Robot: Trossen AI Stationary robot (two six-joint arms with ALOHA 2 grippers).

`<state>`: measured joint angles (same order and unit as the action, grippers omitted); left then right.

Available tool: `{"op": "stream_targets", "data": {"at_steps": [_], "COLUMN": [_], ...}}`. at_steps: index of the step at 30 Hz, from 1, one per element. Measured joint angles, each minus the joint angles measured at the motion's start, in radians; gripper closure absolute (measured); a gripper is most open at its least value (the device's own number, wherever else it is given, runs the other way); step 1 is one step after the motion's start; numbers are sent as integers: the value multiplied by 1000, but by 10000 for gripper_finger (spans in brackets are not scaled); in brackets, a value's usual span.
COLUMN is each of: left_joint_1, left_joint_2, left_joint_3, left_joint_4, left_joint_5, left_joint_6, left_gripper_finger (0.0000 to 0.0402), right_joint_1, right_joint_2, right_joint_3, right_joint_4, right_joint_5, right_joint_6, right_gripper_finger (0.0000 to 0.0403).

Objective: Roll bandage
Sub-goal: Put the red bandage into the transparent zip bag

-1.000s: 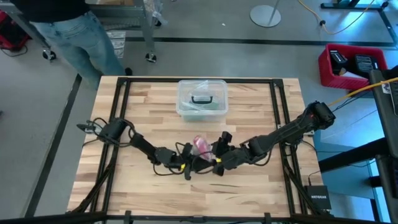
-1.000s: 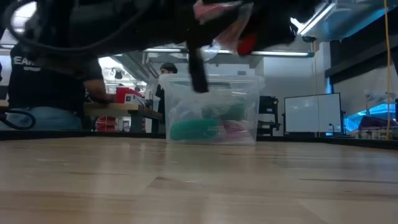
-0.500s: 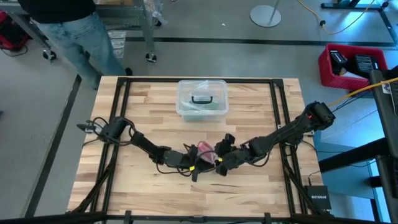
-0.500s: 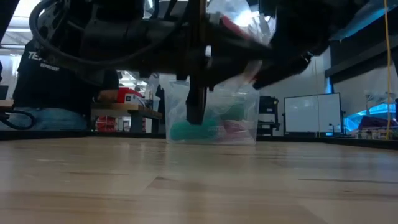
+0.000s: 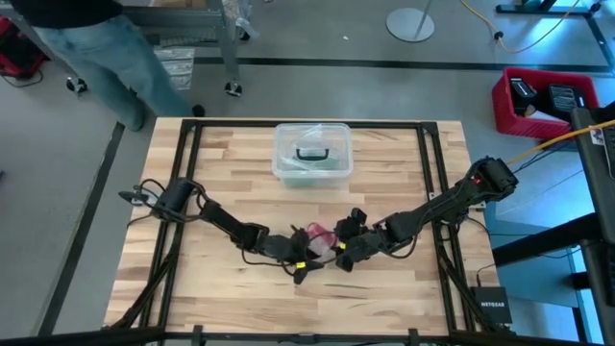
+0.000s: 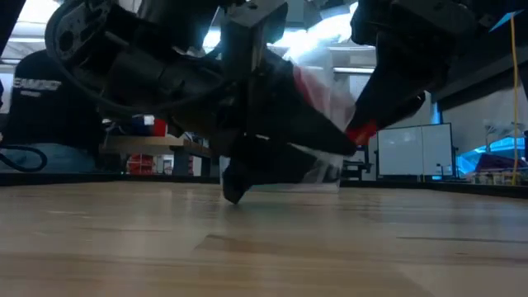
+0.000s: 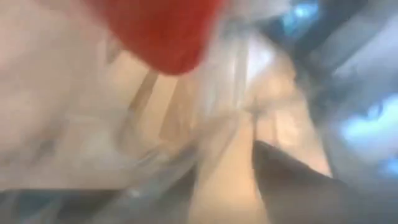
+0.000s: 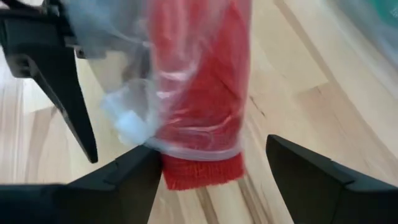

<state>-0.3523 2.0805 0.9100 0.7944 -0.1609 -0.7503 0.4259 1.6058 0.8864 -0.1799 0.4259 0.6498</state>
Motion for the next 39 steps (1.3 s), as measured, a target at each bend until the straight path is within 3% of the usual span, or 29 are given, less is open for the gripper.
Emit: {"op": "stream_targets", "data": {"at_steps": [3,11,19,34,39], "left_joint_1": [-1,3,36,57,73], "left_joint_2": [-8,-77,-119,-118,-153], "left_joint_3": [2,-5,-5,-4,-3], "left_joint_4": [-70,-176,-250,-235,-306], "left_joint_5": [13,187,157,120,187], "left_joint_6": [17,55,63,-35,12], "left_gripper_finger": [249,249,249,249,249], "right_joint_1": [-1,-1,-2,-1,-1], "right_joint_2": [0,-1,-2,-2,-9], "right_joint_3": [2,2,2,2,2], "right_joint_4": [6,11,5,-50,-100], "right_joint_5": [10,22,61,40,2], "right_joint_6": [1,5,5,-26,-27], "right_gripper_finger": [117,117,117,117,117]}}
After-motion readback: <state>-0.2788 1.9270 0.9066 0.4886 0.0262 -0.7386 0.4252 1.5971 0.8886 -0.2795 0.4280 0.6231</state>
